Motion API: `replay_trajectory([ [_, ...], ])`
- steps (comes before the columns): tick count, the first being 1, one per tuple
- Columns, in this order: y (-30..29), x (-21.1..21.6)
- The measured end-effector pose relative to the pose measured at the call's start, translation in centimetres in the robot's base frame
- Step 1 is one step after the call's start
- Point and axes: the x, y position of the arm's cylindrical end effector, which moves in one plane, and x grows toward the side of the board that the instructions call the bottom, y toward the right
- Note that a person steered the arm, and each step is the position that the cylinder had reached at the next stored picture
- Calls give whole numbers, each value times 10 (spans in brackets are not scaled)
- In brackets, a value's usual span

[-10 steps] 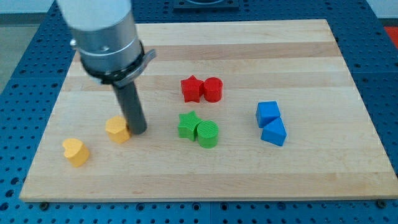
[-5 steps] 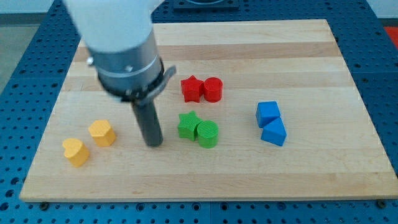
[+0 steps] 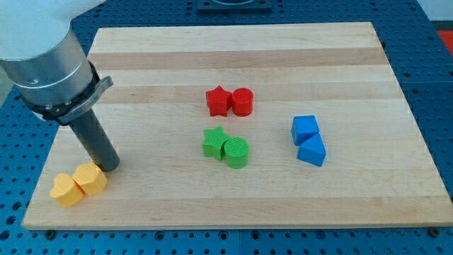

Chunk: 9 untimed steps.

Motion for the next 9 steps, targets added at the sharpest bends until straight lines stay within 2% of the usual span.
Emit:
replay_trajectory([
  [2,31,-3],
  [3,103,52],
  [4,174,85],
  [5,194,80],
  [6,255,41],
  [7,239,37],
  [8,227,-1],
  [9,227,-8],
])
